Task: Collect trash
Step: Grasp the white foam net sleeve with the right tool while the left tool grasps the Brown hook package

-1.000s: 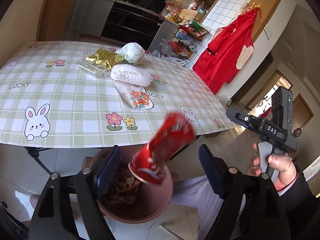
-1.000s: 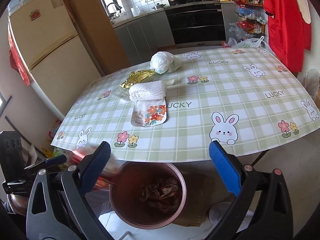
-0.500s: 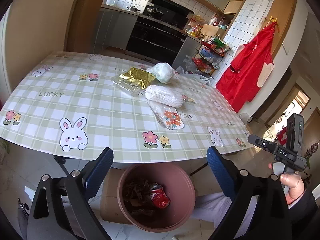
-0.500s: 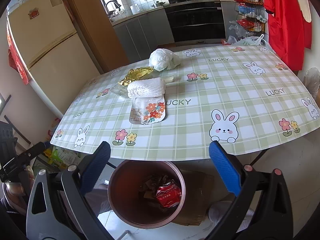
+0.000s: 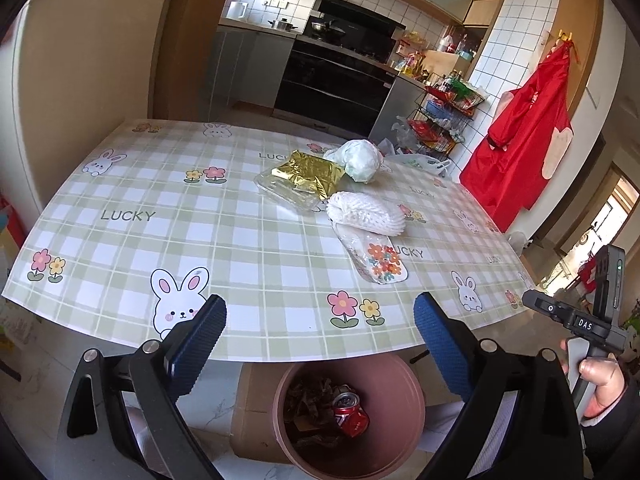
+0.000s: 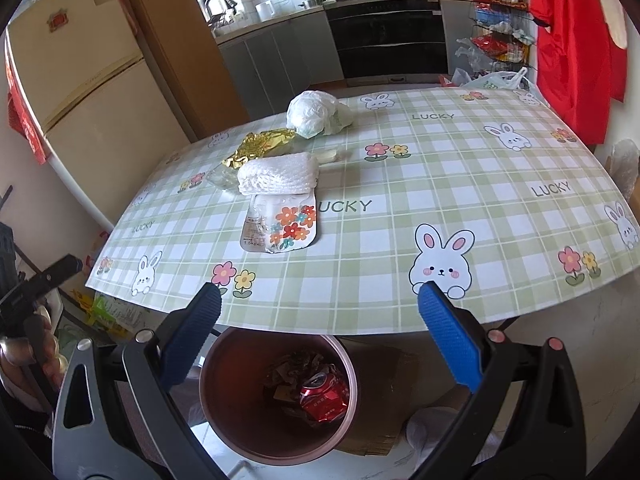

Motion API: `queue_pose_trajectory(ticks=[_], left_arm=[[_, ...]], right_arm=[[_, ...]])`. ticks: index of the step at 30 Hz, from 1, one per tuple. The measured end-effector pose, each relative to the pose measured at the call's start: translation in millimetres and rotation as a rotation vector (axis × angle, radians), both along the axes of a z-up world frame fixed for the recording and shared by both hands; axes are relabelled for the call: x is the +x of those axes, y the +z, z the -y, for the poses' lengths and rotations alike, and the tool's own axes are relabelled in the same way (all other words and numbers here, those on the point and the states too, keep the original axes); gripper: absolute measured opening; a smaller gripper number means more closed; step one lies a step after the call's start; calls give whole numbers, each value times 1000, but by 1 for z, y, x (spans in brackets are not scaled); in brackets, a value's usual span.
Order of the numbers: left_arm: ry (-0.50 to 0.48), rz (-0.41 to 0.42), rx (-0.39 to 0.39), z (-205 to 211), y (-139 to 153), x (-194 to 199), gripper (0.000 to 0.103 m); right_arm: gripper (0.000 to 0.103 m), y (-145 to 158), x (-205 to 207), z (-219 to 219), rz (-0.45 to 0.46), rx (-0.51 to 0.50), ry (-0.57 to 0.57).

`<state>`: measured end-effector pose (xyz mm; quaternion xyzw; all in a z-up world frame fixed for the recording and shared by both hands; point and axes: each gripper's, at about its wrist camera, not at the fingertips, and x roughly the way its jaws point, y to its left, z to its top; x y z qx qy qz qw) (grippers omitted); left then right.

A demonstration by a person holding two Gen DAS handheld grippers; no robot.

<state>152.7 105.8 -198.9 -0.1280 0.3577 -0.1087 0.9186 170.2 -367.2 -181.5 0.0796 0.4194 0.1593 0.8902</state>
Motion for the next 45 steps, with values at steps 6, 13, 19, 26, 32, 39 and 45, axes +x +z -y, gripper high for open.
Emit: queue_pose_trajectory(ticks=[6,13,19,26,32,39,45], left_arm=[[13,-10,15,-8,-2,28,93],[30,-34,38,-17,-7,80,93],[13,-76,45,-11,-22,134,93],[-48,-122,7,5,-42,179,88],[-124,-170,-32,29,-63,192,73],[-219,-235,-46,79,-90,193,66],[-151,-261,14,121,-105,202,93]], right_arm=[[97,-1,57,-38,33,-79,189],[95,-15,149,-108,93,-175,391],[93,-46,208,-160,82,-297,565],[73,-85,238,-168,-44,-322,625],[38,-64,236,-125,-31,-77,526],[36,-41,202,-70,39,35,310],[36,-41,166,-26,53,120,170]])
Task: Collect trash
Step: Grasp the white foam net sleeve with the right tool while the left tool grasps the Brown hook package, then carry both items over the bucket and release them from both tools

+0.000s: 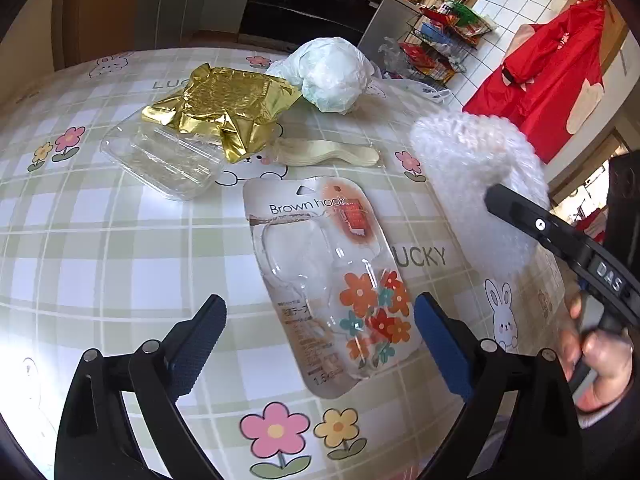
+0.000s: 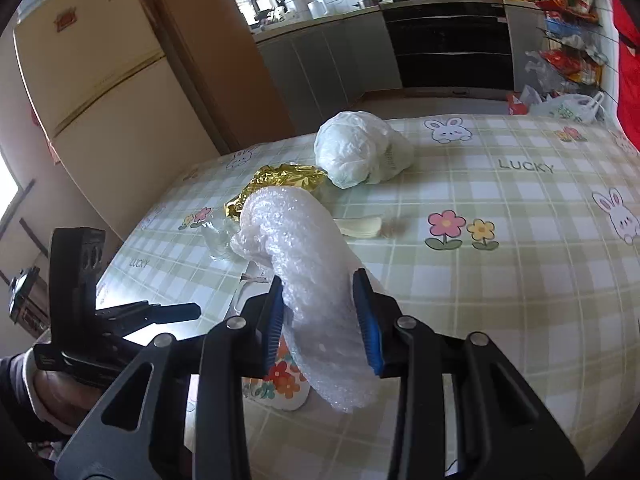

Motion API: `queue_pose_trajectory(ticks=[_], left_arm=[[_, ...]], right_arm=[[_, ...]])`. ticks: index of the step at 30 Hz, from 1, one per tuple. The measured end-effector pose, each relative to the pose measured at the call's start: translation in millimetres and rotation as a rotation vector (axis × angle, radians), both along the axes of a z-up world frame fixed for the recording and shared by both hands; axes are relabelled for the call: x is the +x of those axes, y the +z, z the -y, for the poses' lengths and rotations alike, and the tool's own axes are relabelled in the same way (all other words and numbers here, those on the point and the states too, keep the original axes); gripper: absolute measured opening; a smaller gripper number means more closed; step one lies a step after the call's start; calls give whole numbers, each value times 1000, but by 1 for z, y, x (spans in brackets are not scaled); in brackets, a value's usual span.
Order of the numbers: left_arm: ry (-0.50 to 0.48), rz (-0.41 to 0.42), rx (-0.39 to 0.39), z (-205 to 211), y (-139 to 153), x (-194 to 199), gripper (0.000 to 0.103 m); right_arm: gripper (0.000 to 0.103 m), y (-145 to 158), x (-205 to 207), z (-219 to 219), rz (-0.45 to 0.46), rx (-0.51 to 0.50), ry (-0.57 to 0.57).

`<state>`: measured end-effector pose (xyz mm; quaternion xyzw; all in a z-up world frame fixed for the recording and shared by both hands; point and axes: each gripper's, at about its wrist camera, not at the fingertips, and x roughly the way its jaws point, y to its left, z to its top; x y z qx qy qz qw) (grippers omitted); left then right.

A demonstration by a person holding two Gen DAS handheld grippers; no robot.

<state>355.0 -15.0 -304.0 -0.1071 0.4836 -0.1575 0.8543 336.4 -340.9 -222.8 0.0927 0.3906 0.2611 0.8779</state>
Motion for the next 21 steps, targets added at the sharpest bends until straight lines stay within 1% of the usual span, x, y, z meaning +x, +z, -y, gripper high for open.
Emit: queue_pose_trajectory(ticks=[3,6,10,13,15,18,21], left_arm=[[60,-24,87,20,-5,9,97],[91,-48,86,32,-10,17,97],[141,-57,175,43,-19,27,97],[174,-64,199,44,-23,33,97],[175,-55,222,43,-21,34,80],[164,-47,194,36,-11,23,79],[143,-23,159,26,5,5,79]], right_arm=[[36,1,-20,19,-1,29,-41],[36,2,-34,31,-4,40,-58],[36,1,-36,40,-21,39,-73],[36,4,-41,45,-25,43,-90],[36,8,-48,48,-19,46,-98],[36,16,-58,50,-7,55,-103],[36,22,-70,49,1,61,-104]])
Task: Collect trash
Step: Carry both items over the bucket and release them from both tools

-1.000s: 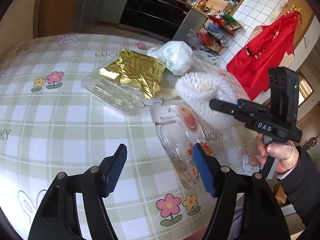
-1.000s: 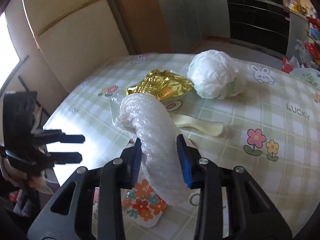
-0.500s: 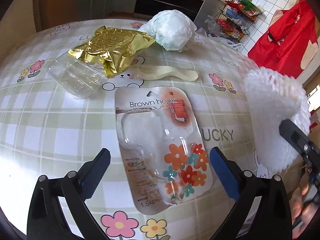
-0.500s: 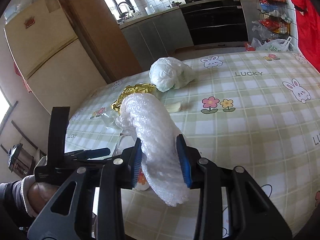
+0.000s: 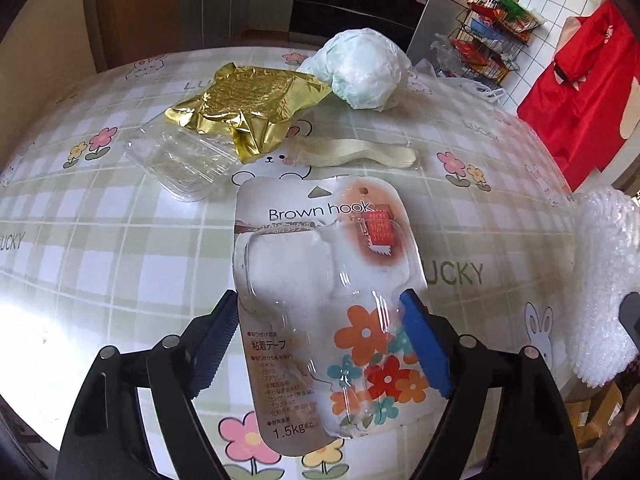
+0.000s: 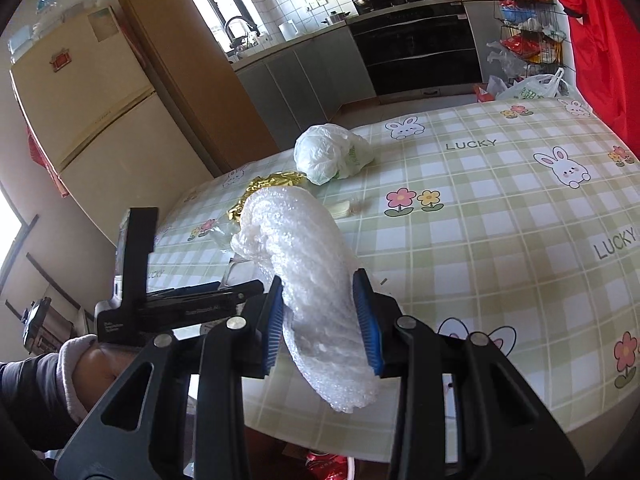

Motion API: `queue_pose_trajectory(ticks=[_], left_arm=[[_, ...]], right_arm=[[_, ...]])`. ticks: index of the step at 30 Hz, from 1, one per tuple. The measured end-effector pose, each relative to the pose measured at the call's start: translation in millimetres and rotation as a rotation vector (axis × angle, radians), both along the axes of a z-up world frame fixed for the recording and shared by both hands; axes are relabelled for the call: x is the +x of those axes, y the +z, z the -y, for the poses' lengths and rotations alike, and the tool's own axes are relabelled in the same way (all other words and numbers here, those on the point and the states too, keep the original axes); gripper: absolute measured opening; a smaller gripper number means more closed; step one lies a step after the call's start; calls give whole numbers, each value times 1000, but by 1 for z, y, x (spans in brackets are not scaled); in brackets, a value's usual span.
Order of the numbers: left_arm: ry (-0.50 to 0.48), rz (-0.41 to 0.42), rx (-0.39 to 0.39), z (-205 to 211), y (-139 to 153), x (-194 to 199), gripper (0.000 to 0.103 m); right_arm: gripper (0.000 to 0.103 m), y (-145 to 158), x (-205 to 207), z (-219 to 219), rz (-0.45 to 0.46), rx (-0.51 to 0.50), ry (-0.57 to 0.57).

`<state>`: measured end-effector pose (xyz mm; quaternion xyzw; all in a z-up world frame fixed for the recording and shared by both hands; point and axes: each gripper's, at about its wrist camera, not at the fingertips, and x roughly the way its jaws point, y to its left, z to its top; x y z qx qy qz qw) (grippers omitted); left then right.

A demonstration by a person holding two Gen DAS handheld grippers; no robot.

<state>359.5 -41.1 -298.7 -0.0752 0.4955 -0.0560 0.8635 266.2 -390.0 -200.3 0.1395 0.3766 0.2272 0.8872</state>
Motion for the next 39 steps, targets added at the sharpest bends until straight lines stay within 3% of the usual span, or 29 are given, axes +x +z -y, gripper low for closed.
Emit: queue_pose_trajectory(ticks=[7,14,19,26,36,39], left_arm=[[-22,60,-116,-33,51,-69,79],[-2,72,-202,-67,75,-148,79],[-49,43,-220,-67,69,-193,79],[-103,0,-216,-53,50,-222,80],[-142,-32,-218,-32,33,-227,82],[-132,-47,-227,-30,27,-221,87]], right_arm=[[36,20,-38,-4,11,33,2],[36,36,-86,-15,29,12,32],[36,44,-113,-19,41,-8,37],[36,53,-139,-16,63,-10,31],[36,52,-153,-4,57,-9,12],[36,48,-151,-4,43,-20,4]])
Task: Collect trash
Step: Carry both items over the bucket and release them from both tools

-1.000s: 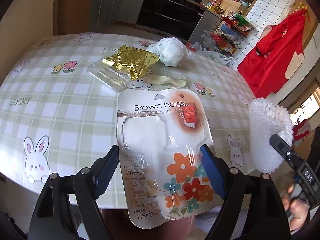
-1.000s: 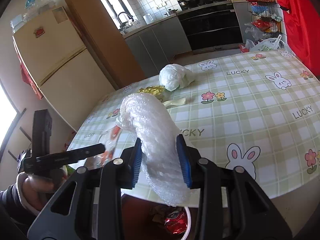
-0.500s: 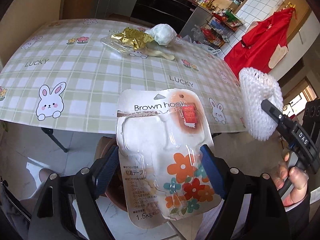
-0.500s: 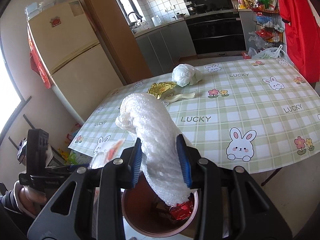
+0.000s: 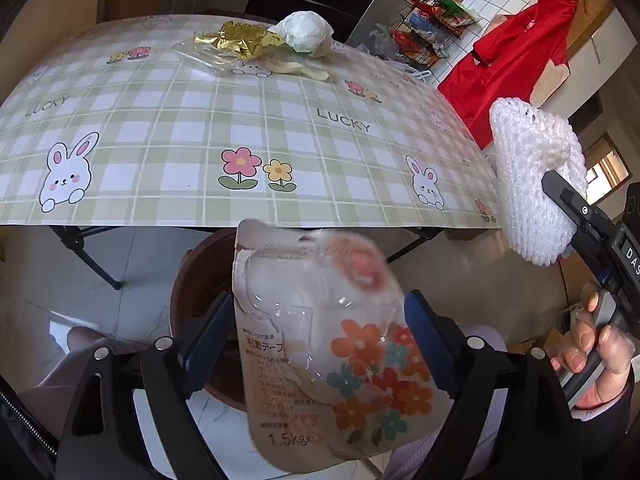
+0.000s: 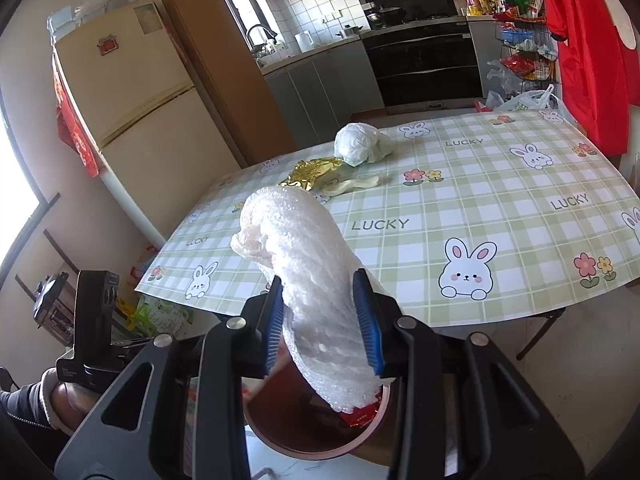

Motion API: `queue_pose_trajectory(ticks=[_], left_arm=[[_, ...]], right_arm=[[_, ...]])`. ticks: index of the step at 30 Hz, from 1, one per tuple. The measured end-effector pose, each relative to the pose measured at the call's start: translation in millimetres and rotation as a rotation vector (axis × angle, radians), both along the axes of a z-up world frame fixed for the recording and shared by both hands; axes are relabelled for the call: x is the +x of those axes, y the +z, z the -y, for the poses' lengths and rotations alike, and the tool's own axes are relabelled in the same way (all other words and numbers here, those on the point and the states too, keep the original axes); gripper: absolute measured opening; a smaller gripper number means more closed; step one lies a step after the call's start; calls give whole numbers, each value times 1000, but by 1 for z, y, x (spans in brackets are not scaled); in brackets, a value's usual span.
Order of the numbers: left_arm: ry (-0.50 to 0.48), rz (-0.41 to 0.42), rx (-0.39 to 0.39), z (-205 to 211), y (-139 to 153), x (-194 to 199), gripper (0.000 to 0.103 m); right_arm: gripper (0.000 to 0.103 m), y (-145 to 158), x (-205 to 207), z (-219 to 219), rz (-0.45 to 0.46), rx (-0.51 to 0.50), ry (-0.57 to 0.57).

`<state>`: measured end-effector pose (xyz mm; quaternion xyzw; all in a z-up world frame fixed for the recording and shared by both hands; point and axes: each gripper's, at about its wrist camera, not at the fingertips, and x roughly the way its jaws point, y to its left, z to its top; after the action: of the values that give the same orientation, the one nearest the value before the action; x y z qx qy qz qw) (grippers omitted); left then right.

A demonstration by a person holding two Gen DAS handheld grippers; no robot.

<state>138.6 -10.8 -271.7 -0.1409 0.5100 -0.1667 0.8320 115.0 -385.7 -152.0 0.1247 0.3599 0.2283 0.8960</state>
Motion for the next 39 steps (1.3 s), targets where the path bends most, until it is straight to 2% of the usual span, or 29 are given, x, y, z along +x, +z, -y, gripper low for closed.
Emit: queue_pose_trajectory(ticks=[4,8,13,17,20,23,25,28,31,39], left_arm=[[6,12,10,1,-2,7,89],[47,51,11,-14,11,12,89],[142,149,51,-47,42,9,94],[243,227,114,-82,64,0,94],[307,260,129,-107,75,-6,94],[354,267,131,-126,78,-9,94],[371,263,126,-132,77,-11,94],[383,253,114,-136,74,-14,94],[377,240,95,-133,72,-14,94],[371,268,91,-129,74,-17,94]], right_arm=[[36,-3,4,-5,-13,-3,10],[37,-6,4,-17,-21,-18,43],[39,-21,7,-37,-72,-45,99],[41,-32,8,-56,-111,-50,146],[46,-39,11,-69,-137,-52,176],[58,-45,13,-80,-154,-66,181],[79,-44,13,-85,-151,-73,179],[93,-39,14,-87,-130,-76,163],[97,-32,15,-83,-97,-88,128],[97,-26,24,-55,-75,-86,-7]])
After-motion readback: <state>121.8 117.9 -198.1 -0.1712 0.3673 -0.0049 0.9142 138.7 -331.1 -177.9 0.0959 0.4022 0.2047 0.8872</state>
